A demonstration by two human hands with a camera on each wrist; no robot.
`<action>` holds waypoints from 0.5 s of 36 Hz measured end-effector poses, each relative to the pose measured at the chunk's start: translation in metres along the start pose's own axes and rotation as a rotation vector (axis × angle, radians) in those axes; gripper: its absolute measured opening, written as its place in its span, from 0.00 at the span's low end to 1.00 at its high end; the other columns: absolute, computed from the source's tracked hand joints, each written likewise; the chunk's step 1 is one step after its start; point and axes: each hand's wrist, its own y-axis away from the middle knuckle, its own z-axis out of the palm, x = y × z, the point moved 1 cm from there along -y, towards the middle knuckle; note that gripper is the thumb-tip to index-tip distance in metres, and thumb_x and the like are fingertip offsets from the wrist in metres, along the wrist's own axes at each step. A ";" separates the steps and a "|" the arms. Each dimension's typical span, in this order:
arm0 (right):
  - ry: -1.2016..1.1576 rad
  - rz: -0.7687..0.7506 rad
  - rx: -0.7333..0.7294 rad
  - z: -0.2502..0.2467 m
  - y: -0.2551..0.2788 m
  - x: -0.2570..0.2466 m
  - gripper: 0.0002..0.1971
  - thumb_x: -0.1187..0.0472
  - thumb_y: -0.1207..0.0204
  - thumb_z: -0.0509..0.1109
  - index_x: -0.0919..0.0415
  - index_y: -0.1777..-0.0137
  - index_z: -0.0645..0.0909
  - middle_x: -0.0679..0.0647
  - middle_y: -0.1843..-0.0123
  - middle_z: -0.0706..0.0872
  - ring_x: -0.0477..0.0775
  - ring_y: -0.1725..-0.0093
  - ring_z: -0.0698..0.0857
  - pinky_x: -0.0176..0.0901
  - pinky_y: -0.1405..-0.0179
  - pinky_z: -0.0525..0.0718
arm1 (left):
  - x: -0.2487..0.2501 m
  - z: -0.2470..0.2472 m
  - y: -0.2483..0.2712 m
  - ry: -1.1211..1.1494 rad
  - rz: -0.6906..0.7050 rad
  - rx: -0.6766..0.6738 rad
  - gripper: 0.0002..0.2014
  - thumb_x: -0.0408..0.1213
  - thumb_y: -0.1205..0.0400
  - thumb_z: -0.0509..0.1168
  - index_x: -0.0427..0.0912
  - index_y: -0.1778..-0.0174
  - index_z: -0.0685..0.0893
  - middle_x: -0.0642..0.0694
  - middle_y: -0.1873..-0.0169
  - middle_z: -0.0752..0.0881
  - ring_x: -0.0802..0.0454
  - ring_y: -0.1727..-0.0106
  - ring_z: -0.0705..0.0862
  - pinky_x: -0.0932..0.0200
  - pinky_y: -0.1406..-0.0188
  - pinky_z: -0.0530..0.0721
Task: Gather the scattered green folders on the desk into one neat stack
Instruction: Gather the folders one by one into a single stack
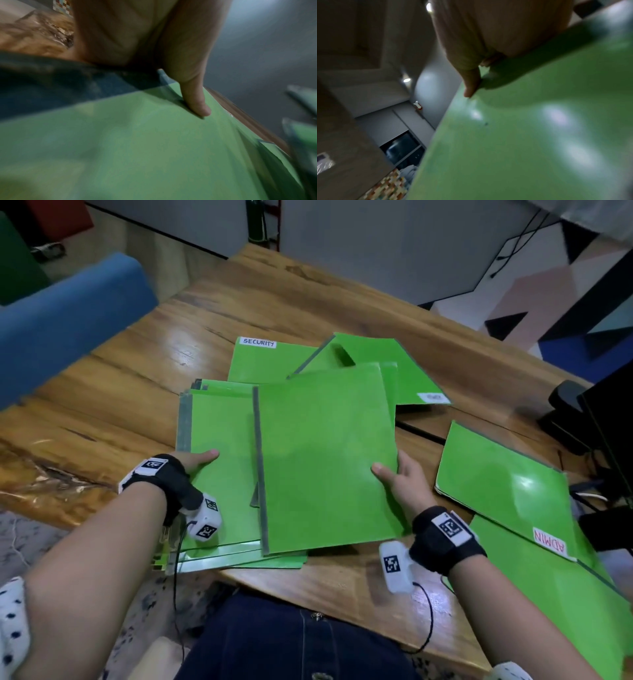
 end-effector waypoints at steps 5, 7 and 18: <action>0.215 -0.035 -0.097 0.000 -0.020 -0.027 0.45 0.41 0.36 0.75 0.53 0.20 0.63 0.53 0.21 0.71 0.55 0.24 0.73 0.64 0.25 0.70 | -0.008 -0.005 -0.019 0.317 -0.060 0.010 0.55 0.77 0.36 0.62 0.41 0.20 0.64 0.32 0.26 0.71 0.33 0.30 0.74 0.43 0.34 0.74; 0.334 0.017 -0.148 0.010 -0.025 -0.028 0.47 0.38 0.36 0.73 0.52 0.19 0.61 0.55 0.20 0.68 0.58 0.23 0.70 0.65 0.25 0.68 | -0.008 -0.004 -0.022 0.491 -0.127 0.026 0.67 0.86 0.49 0.54 0.38 0.21 0.65 0.33 0.27 0.73 0.33 0.31 0.75 0.41 0.30 0.72; 0.651 0.156 -0.008 0.053 -0.054 0.013 0.24 0.60 0.19 0.66 0.65 0.26 0.67 0.65 0.29 0.78 0.64 0.31 0.78 0.55 0.33 0.76 | -0.010 0.003 -0.026 0.824 -0.076 0.053 0.54 0.79 0.35 0.56 0.38 0.25 0.71 0.34 0.29 0.75 0.35 0.30 0.75 0.41 0.28 0.70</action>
